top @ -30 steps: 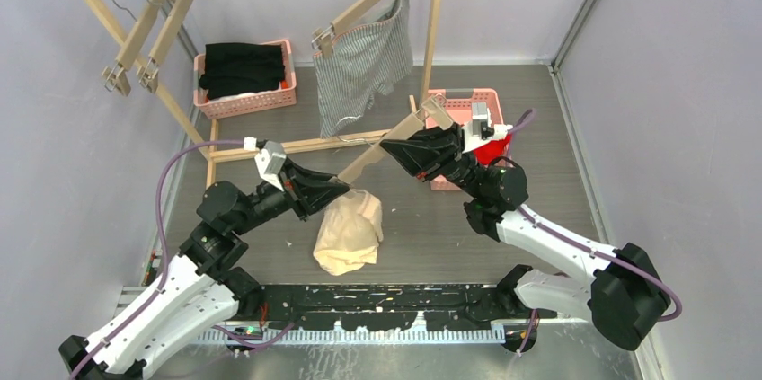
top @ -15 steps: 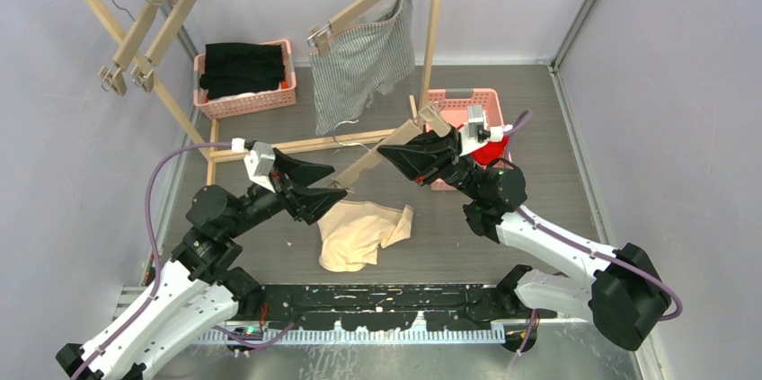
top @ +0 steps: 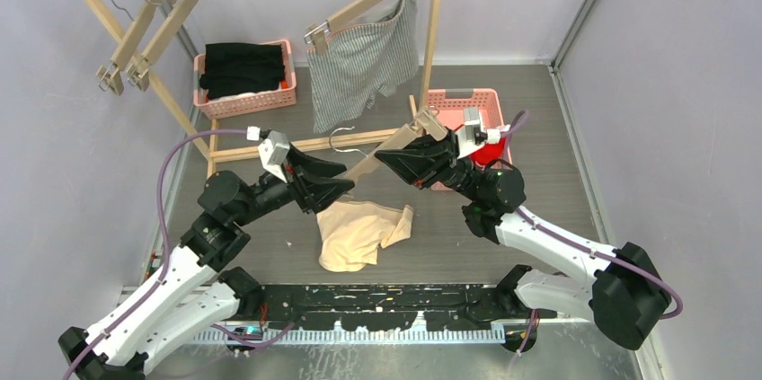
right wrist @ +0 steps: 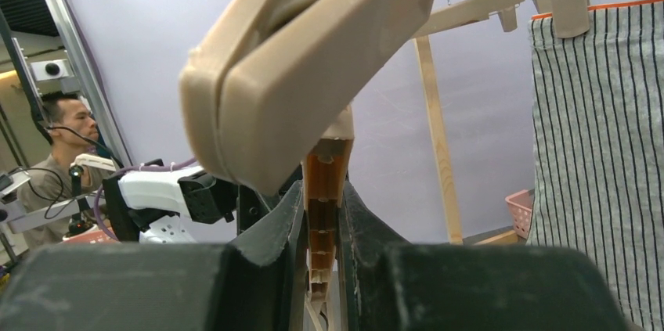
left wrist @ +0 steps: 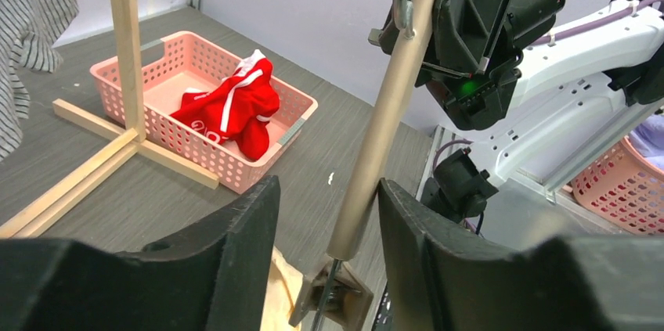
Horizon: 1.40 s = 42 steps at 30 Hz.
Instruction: Remove the underwear clipped to the hanger
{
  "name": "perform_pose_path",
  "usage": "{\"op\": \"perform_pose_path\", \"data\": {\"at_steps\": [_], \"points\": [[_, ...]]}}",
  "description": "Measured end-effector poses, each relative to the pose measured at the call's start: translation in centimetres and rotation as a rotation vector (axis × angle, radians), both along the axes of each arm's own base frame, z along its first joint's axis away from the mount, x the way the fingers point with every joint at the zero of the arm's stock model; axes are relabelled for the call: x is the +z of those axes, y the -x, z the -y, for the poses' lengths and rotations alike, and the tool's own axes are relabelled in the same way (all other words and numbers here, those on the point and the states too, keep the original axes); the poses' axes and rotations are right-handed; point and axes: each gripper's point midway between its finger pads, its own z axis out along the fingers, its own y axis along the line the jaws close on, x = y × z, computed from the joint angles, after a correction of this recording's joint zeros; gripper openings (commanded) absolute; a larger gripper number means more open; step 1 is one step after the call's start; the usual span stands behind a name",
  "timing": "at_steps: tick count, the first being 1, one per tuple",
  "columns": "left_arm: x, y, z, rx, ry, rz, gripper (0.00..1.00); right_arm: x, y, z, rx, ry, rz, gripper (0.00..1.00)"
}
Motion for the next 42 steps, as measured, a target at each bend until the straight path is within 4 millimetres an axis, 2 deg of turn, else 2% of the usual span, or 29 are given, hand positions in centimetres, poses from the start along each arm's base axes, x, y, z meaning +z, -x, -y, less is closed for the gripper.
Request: {"op": "perform_pose_path", "data": {"at_steps": [2,5,11,12,16,19,23,27,28,29,30,34,37,42], "points": [[-0.1,0.1,0.2,-0.014,-0.003,-0.001,0.32,-0.1,0.0,0.0,0.0,0.002,-0.001,0.01],[0.0,0.5,0.4,-0.042,-0.001,0.004,0.02,-0.2,-0.1,-0.2,0.0,0.005,-0.007,0.01],[0.5,2.0,0.7,-0.113,-0.013,0.038,0.0,0.1,0.2,-0.1,0.021,-0.012,-0.028,0.04],[0.5,2.1,0.6,-0.113,-0.014,0.037,0.0,0.1,0.2,-0.1,0.023,-0.013,-0.028,0.1],[0.9,2.5,0.2,-0.11,-0.024,0.022,0.0,0.2,0.3,-0.1,0.027,-0.018,-0.034,0.48],[1.7,2.5,-0.3,-0.078,-0.027,0.008,0.0,-0.4,-0.1,-0.4,0.008,0.004,-0.039,0.66],[4.1,2.4,-2.2,0.016,-0.043,0.019,0.01,-1.8,-1.0,-0.7,-0.034,0.067,-0.061,0.69],[5.7,2.6,-5.4,0.153,-0.09,0.03,0.0,-3.5,-1.8,-0.7,-0.102,0.159,-0.088,0.7],[6.0,2.8,-6.5,0.197,-0.105,0.025,0.0,-4.3,-2.0,-0.7,-0.13,0.195,-0.098,0.7],[6.6,3.0,-8.5,0.276,-0.123,0.016,0.0,-5.1,-2.2,-0.8,-0.153,0.233,-0.108,0.71],[6.8,3.1,-9.0,0.295,-0.125,0.016,0.0,-6.2,-2.2,-1.1,-0.176,0.28,-0.118,0.7],[6.9,3.3,-13.6,0.491,-0.184,-0.061,0.0,-11.2,-1.6,-2.9,-0.241,0.501,-0.157,0.71],[5.4,3.7,-16.7,0.61,-0.256,-0.135,0.0,-16.6,0.2,-4.6,-0.279,0.727,-0.157,0.74],[2.4,4.3,-20.6,0.763,-0.397,-0.246,0.01,-25.0,2.0,-5.3,-0.317,1.036,-0.149,0.78]]}}
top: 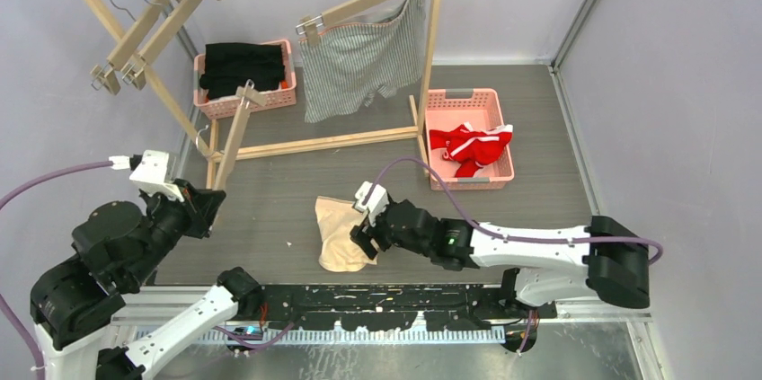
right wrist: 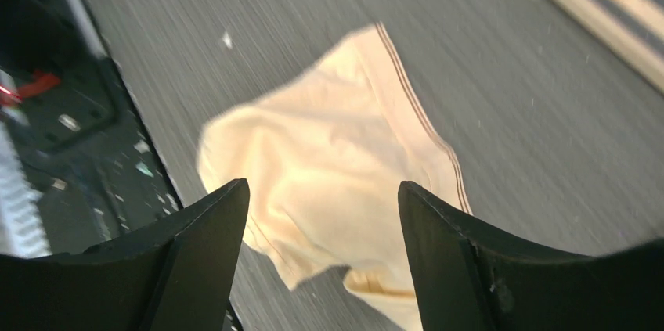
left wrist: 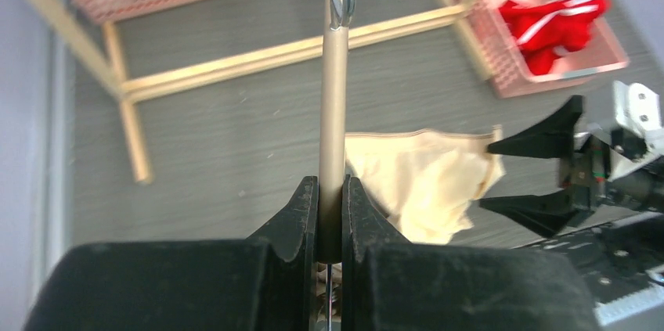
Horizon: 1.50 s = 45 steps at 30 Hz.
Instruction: Remove the underwear clipped to the hanger
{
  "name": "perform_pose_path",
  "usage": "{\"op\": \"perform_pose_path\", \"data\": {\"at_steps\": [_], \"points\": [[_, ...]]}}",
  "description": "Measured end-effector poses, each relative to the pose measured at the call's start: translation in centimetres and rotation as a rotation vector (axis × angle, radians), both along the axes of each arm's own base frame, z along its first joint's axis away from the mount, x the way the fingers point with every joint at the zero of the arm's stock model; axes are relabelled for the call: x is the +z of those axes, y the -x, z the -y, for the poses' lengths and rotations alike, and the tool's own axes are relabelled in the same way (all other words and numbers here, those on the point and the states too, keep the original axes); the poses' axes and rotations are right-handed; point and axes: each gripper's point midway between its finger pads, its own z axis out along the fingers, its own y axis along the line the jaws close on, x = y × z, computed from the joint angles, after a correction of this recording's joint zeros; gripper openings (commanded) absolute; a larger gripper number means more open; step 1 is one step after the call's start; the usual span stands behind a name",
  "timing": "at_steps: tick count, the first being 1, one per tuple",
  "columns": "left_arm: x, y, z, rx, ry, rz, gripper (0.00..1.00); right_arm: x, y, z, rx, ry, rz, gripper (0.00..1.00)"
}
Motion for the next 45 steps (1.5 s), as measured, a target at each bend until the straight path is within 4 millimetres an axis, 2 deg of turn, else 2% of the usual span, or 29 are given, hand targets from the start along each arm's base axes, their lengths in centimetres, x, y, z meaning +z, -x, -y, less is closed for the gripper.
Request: {"op": "perform_pose_path", "data": {"at_steps": [2,6,12,14,15,17,18,19,20,26,28,30,32,35,39,42,45], "points": [[-1.1,-0.1,-1.0,0.051,-0.053,-0.044,0.0,-2.3,-0.2,0.4,-0.02,0.078,-0.012,0.8],[-2.7,-0.7,-2.1,0.118,-0.152,-0.115,0.0,-4.6,-0.6,0.6,-0.047,0.145,-0.022,0.81],[-2.7,-1.4,-3.0,0.173,-0.2,-0.115,0.0,-9.8,-0.9,1.1,-0.07,0.285,-0.055,0.84],[-2.7,-1.5,-3.3,0.185,-0.217,-0.109,0.0,-11.5,-0.9,1.2,-0.073,0.321,-0.075,0.8],[-2.7,-1.6,-3.3,0.187,-0.225,-0.108,0.0,-12.2,-0.8,1.2,-0.074,0.334,-0.086,0.72],[-2.6,-2.0,-3.2,0.188,-0.247,-0.108,0.0,-13.5,-0.6,0.8,-0.082,0.336,-0.119,0.35],[-2.6,-2.3,-3.1,0.185,-0.264,-0.109,0.0,-13.4,-0.7,0.4,-0.084,0.322,-0.124,0.18],[-2.6,-2.6,-2.9,0.182,-0.275,-0.111,0.0,-13.5,-0.7,0.2,-0.085,0.316,-0.128,0.05],[-2.6,-3.1,-2.6,0.176,-0.297,-0.114,0.0,-13.5,-0.7,0.0,-0.096,0.301,-0.139,0.02],[-2.4,-6.9,0.1,0.122,-0.43,-0.143,0.0,-13.2,-0.9,0.5,-0.153,0.256,-0.184,0.01],[-1.6,-8.3,1.0,0.112,-0.45,-0.14,0.0,-12.6,-1.1,1.5,-0.178,0.26,-0.171,0.01],[-0.8,-10.1,1.9,0.104,-0.444,-0.139,0.0,-11.2,-1.6,2.4,-0.214,0.253,-0.142,0.01],[-0.3,-11.8,1.8,0.12,-0.428,-0.148,0.0,-8.7,-2.4,3.0,-0.259,0.211,-0.097,0.01],[0.0,-13.7,0.2,0.169,-0.393,-0.178,0.0,-4.2,-3.7,4.4,-0.331,0.119,-0.027,0.01],[0.6,-15.4,-1.0,0.192,-0.364,-0.184,0.0,1.1,-5.5,6.9,-0.443,0.008,0.055,0.01],[1.7,-16.1,-0.1,0.145,-0.351,-0.153,0.0,4.6,-7.2,9.8,-0.568,-0.05,0.123,0.01],[3.1,-16.4,0.7,0.108,-0.329,-0.113,0.0,6.9,-9.5,13.1,-0.711,-0.08,0.175,0.01]]}}
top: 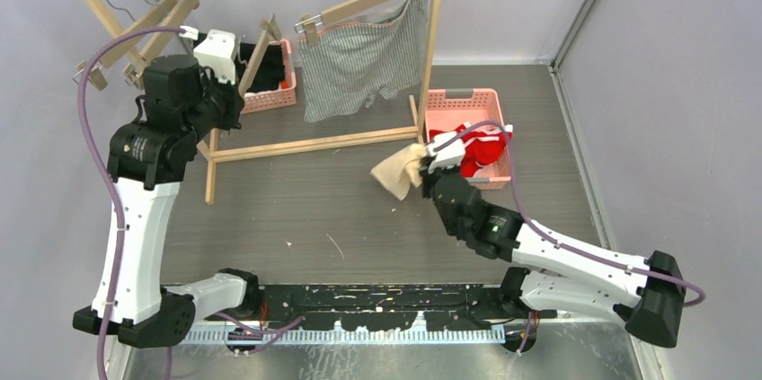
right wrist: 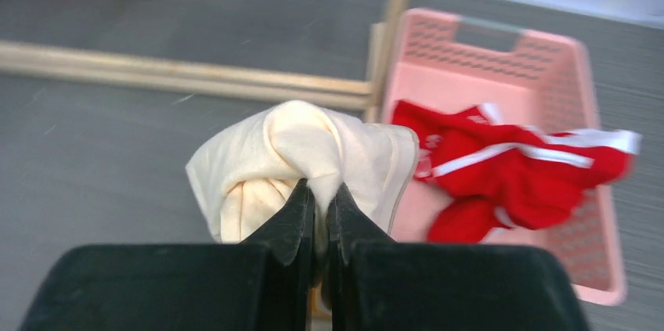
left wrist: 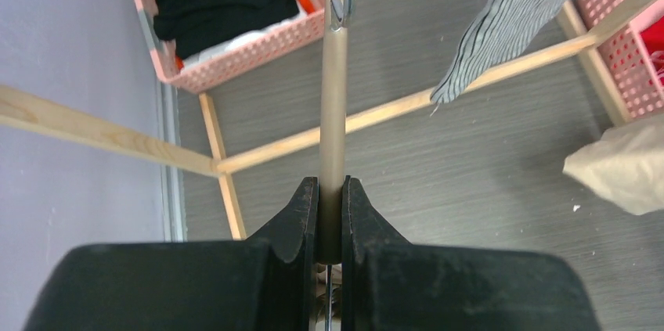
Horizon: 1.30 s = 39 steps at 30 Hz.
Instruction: Remove the underwear clipped to the hanger
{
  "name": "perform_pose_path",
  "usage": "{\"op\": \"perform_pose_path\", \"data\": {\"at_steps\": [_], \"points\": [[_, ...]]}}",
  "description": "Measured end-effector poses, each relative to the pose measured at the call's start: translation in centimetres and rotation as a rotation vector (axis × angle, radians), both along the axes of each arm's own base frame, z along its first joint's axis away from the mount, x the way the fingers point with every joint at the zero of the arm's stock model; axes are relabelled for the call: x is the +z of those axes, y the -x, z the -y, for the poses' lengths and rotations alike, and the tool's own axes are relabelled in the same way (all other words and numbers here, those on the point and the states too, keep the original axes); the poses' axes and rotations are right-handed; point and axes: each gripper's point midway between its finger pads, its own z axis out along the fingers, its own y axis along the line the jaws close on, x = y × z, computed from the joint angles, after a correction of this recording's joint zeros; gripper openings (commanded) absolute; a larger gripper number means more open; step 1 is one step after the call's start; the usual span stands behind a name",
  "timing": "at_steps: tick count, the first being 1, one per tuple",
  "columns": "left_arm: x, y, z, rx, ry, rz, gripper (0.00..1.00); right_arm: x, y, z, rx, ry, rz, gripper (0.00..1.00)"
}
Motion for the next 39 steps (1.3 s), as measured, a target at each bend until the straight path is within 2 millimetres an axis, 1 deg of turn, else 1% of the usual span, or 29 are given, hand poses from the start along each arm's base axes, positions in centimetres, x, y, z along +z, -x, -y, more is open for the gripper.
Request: {"op": "perform_pose_path", "data": {"at_steps": [2,4,5,8,12,14,16,18,22,24,27,32,39], "points": [[1.2,-0.1,0.2,-0.015,0.006,0.029,0.0,1.0,-1.6,2.4,-0.097,-0.01,0.024,0.01],[2.5,-0.1,0.3,-0.028,0.008,0.061,0.0,2.3,-3.4,5.6,-0.209,-0.023,0.051,0.01],[3.2,-0.1,0.3,-0.029,0.01,0.08,0.0,2.5,-3.6,6.0,-0.225,-0.026,0.056,0.01],[4.9,-0.3,0.1,-0.031,0.015,0.12,0.0,4.3,-5.5,9.1,-0.336,-0.039,0.089,0.01],[5.6,-1.1,-0.3,-0.027,0.018,0.135,0.0,6.2,-8.4,11.8,-0.431,-0.067,0.114,0.01],[5.6,-1.7,-0.5,-0.025,0.024,0.129,0.0,6.1,-9.8,12.8,-0.461,-0.069,0.107,0.01],[5.5,-2.4,-0.5,-0.027,0.029,0.12,0.0,5.2,-11.0,13.2,-0.476,-0.053,0.084,0.01],[5.4,-2.8,-0.4,-0.036,0.036,0.113,0.0,3.6,-12.0,13.1,-0.47,-0.028,0.047,0.01],[5.3,-3.6,-0.4,-0.045,0.049,0.104,0.0,0.4,-13.5,12.9,-0.453,0.008,-0.028,0.01],[5.3,-3.8,-0.4,-0.049,0.056,0.103,0.0,-0.7,-13.9,12.8,-0.447,0.01,-0.053,0.01],[6.0,-3.9,-0.3,-0.059,0.064,0.117,0.0,-2.1,-14.7,12.6,-0.438,0.011,-0.082,0.01],[7.7,-3.4,-0.3,-0.063,0.074,0.165,0.0,-4.5,-15.8,12.6,-0.442,0.013,-0.117,0.01],[8.8,-3.2,-1.0,-0.04,0.083,0.196,0.0,-10.0,-17.1,13.5,-0.456,0.026,-0.226,0.01]]}}
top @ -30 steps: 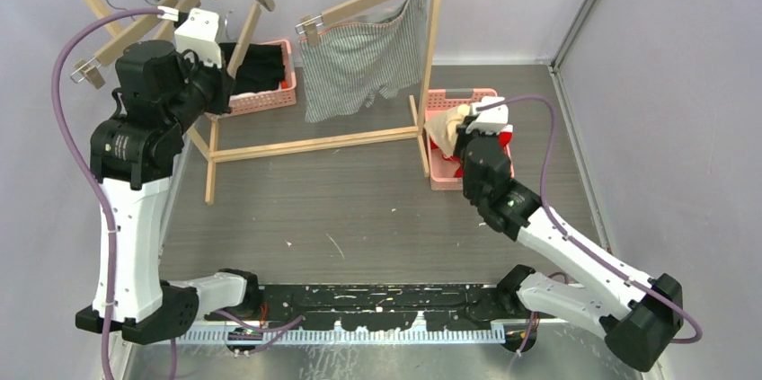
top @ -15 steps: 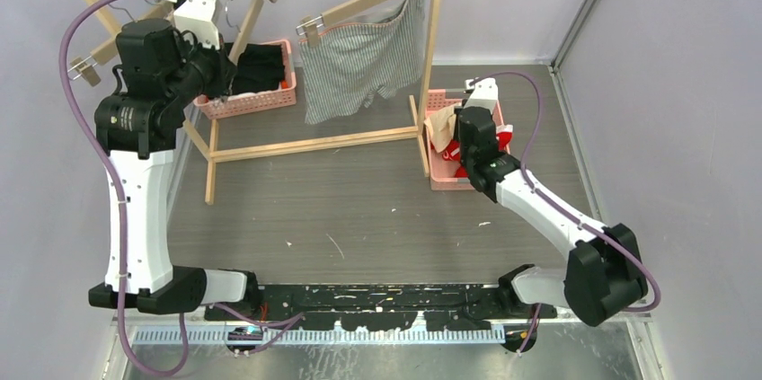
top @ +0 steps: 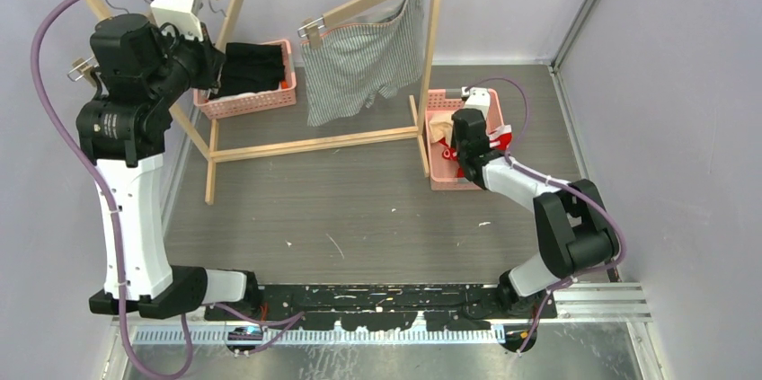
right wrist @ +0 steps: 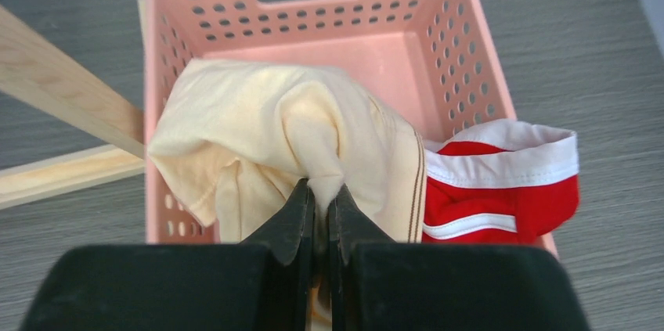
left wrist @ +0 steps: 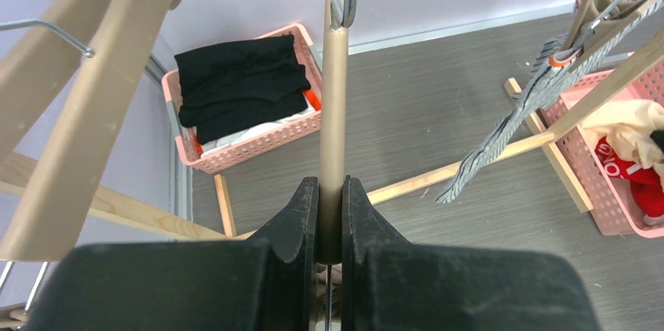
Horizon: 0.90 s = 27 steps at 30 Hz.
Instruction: Remove the underwear clipped to the hanger
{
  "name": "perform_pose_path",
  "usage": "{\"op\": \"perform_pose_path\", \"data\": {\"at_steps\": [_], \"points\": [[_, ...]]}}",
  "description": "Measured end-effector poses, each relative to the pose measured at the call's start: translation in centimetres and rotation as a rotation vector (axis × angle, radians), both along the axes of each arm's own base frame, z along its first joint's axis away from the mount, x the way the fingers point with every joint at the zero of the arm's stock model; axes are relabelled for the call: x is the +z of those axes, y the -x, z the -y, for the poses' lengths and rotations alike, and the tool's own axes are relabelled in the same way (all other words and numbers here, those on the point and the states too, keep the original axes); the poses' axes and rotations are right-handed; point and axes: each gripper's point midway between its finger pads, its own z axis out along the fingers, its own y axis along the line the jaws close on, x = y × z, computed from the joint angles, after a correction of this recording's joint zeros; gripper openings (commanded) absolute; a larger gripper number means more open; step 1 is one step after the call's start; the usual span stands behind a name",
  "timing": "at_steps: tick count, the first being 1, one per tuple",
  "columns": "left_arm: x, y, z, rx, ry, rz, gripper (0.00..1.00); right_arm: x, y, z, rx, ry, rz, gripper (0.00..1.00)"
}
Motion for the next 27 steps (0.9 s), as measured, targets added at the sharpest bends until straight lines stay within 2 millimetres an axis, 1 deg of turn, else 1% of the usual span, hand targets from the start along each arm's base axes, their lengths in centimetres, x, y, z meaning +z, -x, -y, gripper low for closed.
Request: {"op": "perform_pose_path", "data": {"at_steps": [3,6,10,15,19,22,27], "points": [[0.4,-0.2,-0.5,0.015,0.002,0.011,0.0,-1.7,-0.1,0.0,0.005,-0.005,-0.041,0.01],[0.9,-0.6,-1.2,0.037,0.003,0.02,0.0,-2.5,-0.1,-0.2,0.017,-0.014,-0.061,0.01],[1.4,-1.4,-2.0,0.059,0.009,0.031,0.0,-2.5,-0.2,-0.5,0.026,-0.025,-0.056,0.01],[1.1,-2.4,-2.4,0.057,0.022,0.021,0.0,-2.4,-0.3,-0.5,0.026,-0.028,-0.051,0.02],[0.9,-3.2,-3.1,0.071,0.048,0.02,0.0,-2.6,-0.2,-0.4,0.024,-0.027,-0.054,0.06],[1.0,-3.4,-3.5,0.075,0.061,0.022,0.0,-2.7,-0.1,-0.4,0.024,-0.027,-0.056,0.09],[0.9,-3.6,-3.6,0.064,0.088,0.018,0.02,-3.0,0.0,-0.4,0.026,-0.027,-0.061,0.11]]}}
